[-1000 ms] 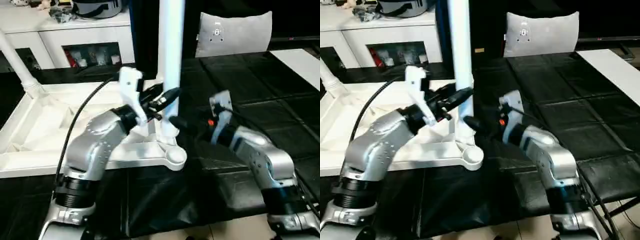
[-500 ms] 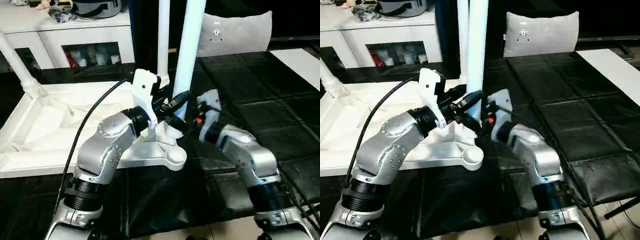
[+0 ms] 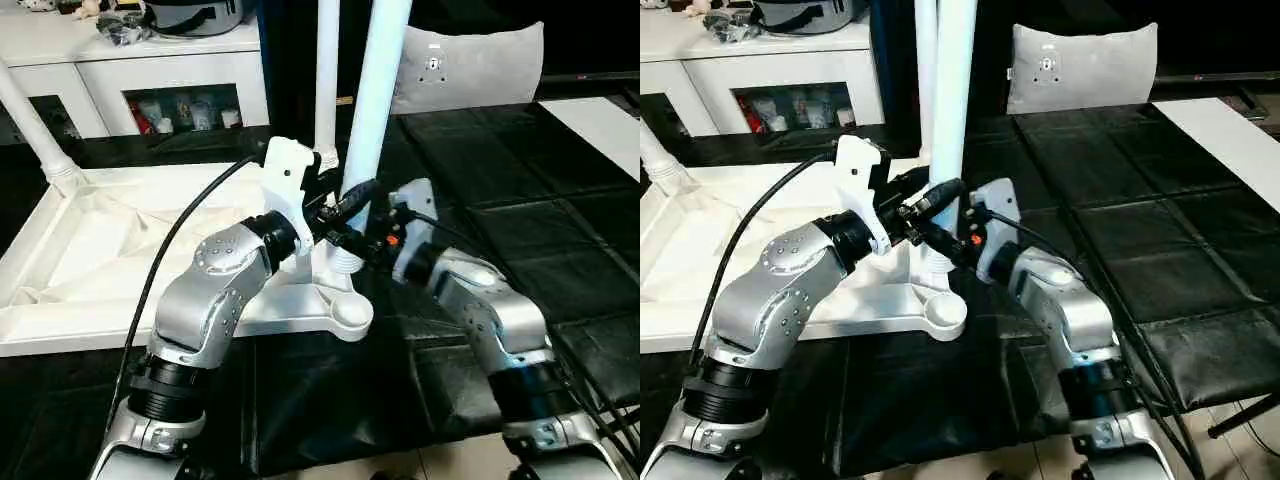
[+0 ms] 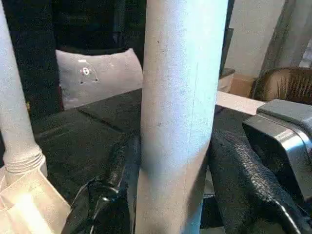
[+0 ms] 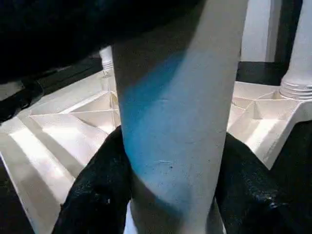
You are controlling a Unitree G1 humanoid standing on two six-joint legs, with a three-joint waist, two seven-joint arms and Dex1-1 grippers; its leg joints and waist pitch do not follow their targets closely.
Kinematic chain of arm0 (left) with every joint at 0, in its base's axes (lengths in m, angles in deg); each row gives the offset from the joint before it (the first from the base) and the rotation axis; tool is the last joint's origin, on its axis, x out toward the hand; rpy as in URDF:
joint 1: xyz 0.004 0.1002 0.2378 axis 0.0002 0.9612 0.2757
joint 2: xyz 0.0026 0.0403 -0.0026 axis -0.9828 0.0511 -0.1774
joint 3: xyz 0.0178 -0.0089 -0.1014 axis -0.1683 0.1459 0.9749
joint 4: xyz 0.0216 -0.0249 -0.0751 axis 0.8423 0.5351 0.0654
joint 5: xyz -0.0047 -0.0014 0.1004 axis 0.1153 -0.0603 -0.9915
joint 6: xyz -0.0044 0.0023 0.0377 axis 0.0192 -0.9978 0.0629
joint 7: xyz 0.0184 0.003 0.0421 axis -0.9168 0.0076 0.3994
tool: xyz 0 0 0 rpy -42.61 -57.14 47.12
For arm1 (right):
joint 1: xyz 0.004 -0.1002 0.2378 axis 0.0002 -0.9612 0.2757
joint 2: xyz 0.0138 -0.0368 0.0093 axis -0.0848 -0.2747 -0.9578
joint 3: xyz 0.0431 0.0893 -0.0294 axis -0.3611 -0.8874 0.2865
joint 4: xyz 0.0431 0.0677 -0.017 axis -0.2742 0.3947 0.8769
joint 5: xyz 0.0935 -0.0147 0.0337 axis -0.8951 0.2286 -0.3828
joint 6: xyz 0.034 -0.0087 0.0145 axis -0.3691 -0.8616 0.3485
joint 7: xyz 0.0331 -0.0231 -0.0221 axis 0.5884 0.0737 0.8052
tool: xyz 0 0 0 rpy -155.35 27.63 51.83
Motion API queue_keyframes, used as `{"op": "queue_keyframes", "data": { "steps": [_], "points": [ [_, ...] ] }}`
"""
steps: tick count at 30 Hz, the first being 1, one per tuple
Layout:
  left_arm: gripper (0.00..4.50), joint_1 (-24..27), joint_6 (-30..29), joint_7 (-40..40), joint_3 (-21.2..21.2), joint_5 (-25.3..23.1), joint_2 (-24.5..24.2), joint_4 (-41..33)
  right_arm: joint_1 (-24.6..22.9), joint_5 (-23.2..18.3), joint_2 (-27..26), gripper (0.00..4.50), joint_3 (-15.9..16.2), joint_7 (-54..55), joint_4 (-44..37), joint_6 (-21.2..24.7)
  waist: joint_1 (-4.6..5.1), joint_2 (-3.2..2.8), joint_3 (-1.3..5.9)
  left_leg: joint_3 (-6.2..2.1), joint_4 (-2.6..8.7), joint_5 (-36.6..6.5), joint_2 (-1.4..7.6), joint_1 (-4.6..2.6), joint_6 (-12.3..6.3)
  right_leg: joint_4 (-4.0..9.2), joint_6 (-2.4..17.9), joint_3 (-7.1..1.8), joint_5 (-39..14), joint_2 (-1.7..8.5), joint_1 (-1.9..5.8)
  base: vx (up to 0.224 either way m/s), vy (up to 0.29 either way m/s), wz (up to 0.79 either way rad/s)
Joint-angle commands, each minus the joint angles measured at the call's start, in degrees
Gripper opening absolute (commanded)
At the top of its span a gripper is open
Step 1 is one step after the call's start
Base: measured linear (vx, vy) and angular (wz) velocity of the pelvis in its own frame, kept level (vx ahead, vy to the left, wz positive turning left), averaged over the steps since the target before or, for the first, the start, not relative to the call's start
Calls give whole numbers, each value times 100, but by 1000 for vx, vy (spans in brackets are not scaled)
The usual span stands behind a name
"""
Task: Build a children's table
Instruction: Pick table leg
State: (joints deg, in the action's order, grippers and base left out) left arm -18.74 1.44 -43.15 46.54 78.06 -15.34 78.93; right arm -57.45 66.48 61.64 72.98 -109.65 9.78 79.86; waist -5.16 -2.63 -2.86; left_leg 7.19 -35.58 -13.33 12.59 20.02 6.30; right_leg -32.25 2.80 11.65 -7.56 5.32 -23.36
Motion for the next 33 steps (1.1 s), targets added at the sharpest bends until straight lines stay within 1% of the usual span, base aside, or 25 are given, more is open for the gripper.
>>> {"op": "queue_keyframes", "data": {
  "steps": [1, 4, 5, 7, 10, 11, 12, 13, 14, 15, 16, 19, 20, 21, 22, 23, 24, 25, 27, 28, 29, 31, 32, 33],
  "points": [
    [186, -31, 40, 34, 2, -64, -1, -44, 138, -80, -9, 197, -62, -9, 22, 71, -7, 107, 457, 110, 378, -113, 43, 85, -383, 383, -65, -369, -2070, 351, 431, 0, 0, 0],
    [186, -60, -113, 229, 67, -106, 10, -33, 146, -105, -9, 195, -60, -52, 15, 74, -10, 106, 463, 106, 377, -84, 48, 88, -377, 368, -47, -372, -1999, 349, 436, 0, 0, 0],
    [186, -80, -268, 263, 153, 8, 47, -21, 150, -107, -9, 194, -71, -59, 18, 83, -10, 92, 461, 103, 378, -82, 47, 89, -376, 366, -41, -370, -1993, 349, 437, 0, 0, 0],
    [256, -100, -359, 203, 238, 167, 76, -29, 159, -126, -8, 193, -101, -73, 23, 108, -9, 92, 464, 110, 373, -79, 42, 91, -371, 370, -13, -372, -1980, 350, 438, 0, 0, 0],
    [262, -98, -400, 101, 243, 234, 75, -52, 160, -148, -2, 192, -128, -100, 19, 122, -8, 87, 463, 105, 376, -99, 46, 83, -379, 370, 2, -368, -1983, 344, 431, 0, 0, 0],
    [277, -94, -419, 83, 260, 273, 95, -58, 155, -157, 2, 192, -136, -119, 12, 119, -6, 69, 464, 104, 373, -98, 46, 81, -379, 370, 6, -368, -1971, 344, 431, 0, 0, 0],
    [300, -92, -426, 83, 274, 296, 111, -60, 151, -163, 4, 192, -140, -129, 7, 116, -7, 77, 466, 103, 373, -98, 49, 82, -383, 368, 18, -369, -1945, 344, 435, 0, 0, 0],
    [303, -95, -431, 79, 282, 311, 117, -57, 149, -168, 10, 192, -139, -138, 6, 107, -10, 65, 468, 104, 372, -96, 47, 82, -383, 366, 32, -371, -1932, 346, 437, 0, 0, 0],
    [303, -95, -431, 79, 282, 311, 117, -57, 149, -168, 10, 192, -139, -138, 6, 107, -9, 70, 469, 104, 370, -87, 46, 86, -387, 365, 33, -371, -1917, 345, 439, 0, 0, 0],
    [323, -109, -467, 47, 302, 356, 119, -67, 142, -175, 29, 192, -150, -161, -4, 105, -10, 60, 467, 100, 373, -88, 47, 84, -388, 363, 36, -368, -1913, 342, 439, 0, 0, 0],
    [336, -111, -507, 26, 319, 397, 118, -82, 139, -181, 39, 192, -165, -174, -10, 113, -10, 65, 470, 101, 371, -87, 49, 82, -388, 363, 41, -370, -1907, 344, 439, 0, 0, 0],
    [354, -101, -559, -15, 355, 484, 119, -117, 135, -199, 54, 192, -189, -194, -14, 124, -10, 61, 471, 101, 372, -95, 50, 81, -385, 363, 54, -370, -1900, 344, 443, 0, 0, 0],
    [354, -94, -592, -88, 480, 693, 176, -151, 128, -275, 52, 192, -252, -220, -14, 152, -12, 52, 469, 100, 372, -99, 50, 82, -384, 363, 55, -369, -1902, 342, 441, 0, 0, 0],
    [367, -89, -655, -165, 587, 894, 217, -175, 127, -330, 56, 192, -297, -247, -11, 164, -21, 54, 475, 107, 367, -112, 50, 77, -379, 362, 90, -371, -1913, 361, 446, 0, 0, 0],
    [381, -89, -683, -191, 625, 971, 228, -183, 128, -346, 57, 192, -314, -260, -9, 168, -23, 60, 475, 101, 372, -113, 63, 77, -384, 359, 114, -373, -1876, 353, 441, 0, 0, 0],
    [381, -72, -725, -328, 728, 1206, 238, -228, 122, -419, 91, 192, -356, -363, -13, 183, -24, 61, 475, 102, 370, -109, 60, 79, -393, 356, 122, -374, -1863, 352, 440, 0, 0, 0],
    [393, -52, -748, -472, 820, 1414, 242, -277, 115, -493, 130, 192, -394, -481, -18, 200, -27, 59, 475, 102, 369, -104, 63, 86, -410, 347, 165, -377, -1818, 350, 447, 0, 0, 0],
    [393, -52, -748, -472, 820, 1414, 242, -277, 115, -493, 130, 192, -394, -481, -18, 200, -27, 59, 475, 102, 369, -104, 63, 86, -410, 347, 165, -377, -1818, 350, 447, 0, 0, 0],
    [394, -31, -896, -610, 1072, 1876, 291, -323, 57, -607, 270, 192, -394, -783, -91, 230, -31, 51, 477, 110, 361, -120, 59, 79, -422, 341, 190, -377, -1821, 351, 453, 0, 0, 0],
    [394, -28, -945, -641, 1146, 2012, 303, -334, 39, -640, 312, 192, -393, -872, -114, 241, -32, 59, 473, 112, 363, -120, 57, 88, -434, 345, 195, -375, -1821, 344, 459, 0, 0, 0],
    [394, -17, -1095, -758, 1234, 2256, 271, -383, 1, -746, 408, 192, -403, -1069, -178, 318, -34, 36, 475, 107, 362, -101, 57, 83, -439, 341, 196, -374, -1812, 340, 453, 0, 0, 0],
    [394, -2, -1270, -941, 1297, 2475, 162, -438, -46, -897, 574, 192, -402, -1384, -272, 450, -29, 34, 477, 104, 365, -104, 63, 77, -479, 341, 190, -372, -1797, 323, 458, 0, 0, 0],
    [394, -25, -1503, -1056, 1370, 2596, 2, -377, -121, -1101, 845, 192, -370, -1883, -411, 634, -29, 34, 477, 104, 365, -104, 63, 77, -479, 341, 190, -372, -1797, 323, 458, 0, 0, 0],
    [394, -47, -1606, -1075, 1399, 2623, -84, -314, -157, -1190, 980, 192, -350, -2131, -474, 716, -45, 39, 473, 104, 357, -99, 62, 83, -550, 333, 179, -380, -1727, 302, 461, 0, 0, 0]
  ]
}}
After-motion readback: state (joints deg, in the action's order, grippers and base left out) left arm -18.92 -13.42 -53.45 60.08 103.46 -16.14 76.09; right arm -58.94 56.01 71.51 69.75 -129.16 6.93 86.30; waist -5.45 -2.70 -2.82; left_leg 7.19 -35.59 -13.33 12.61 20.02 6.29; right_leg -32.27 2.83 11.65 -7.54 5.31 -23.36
